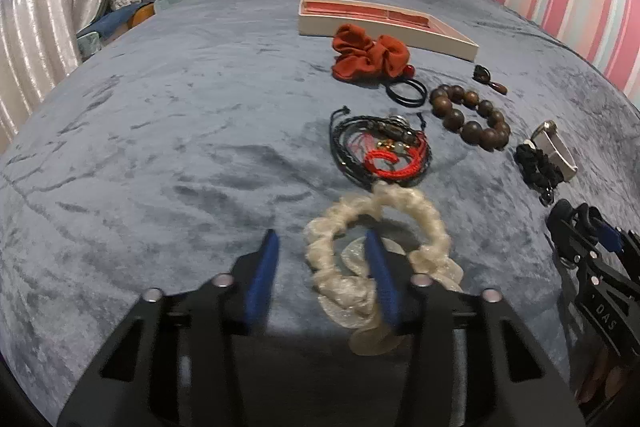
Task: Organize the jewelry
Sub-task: 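Close the left gripper on the cream scrunchie while the right gripper grasps the black claw clip, then carry the cream scrunchie and black claw clip over the brick-pattern tray with both grippers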
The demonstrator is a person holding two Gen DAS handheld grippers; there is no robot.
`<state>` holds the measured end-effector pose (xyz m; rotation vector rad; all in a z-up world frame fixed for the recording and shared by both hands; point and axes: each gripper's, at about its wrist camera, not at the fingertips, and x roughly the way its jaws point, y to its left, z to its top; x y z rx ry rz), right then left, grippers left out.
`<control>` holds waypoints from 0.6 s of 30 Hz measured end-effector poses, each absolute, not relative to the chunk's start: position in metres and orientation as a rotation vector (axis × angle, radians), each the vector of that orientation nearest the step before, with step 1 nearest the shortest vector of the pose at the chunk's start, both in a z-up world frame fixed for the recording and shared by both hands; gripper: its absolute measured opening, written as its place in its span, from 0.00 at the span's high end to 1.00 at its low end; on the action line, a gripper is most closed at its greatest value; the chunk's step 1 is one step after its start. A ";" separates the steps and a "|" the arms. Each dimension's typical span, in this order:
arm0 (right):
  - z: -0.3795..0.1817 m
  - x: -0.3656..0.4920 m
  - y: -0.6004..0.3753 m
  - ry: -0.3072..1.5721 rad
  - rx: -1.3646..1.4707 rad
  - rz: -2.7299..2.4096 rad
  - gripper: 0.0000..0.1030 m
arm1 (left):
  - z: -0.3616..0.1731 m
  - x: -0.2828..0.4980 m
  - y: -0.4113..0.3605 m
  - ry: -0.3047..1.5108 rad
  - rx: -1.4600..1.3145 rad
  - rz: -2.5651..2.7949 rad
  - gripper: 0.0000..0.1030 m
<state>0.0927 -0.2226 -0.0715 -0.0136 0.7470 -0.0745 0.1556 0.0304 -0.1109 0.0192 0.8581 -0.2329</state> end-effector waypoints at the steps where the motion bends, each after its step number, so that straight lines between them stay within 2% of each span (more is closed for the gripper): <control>1: -0.071 0.092 -0.223 0.746 -0.009 -0.070 0.48 | -0.111 0.156 0.030 0.860 0.020 -0.232 0.66; 8: -0.067 0.090 -0.227 0.735 0.011 -0.043 0.48 | -0.111 0.156 0.030 0.856 0.023 -0.206 0.87; 18: -0.052 0.094 -0.241 0.696 0.005 -0.031 0.48 | -0.099 0.156 0.034 0.826 -0.016 -0.184 0.91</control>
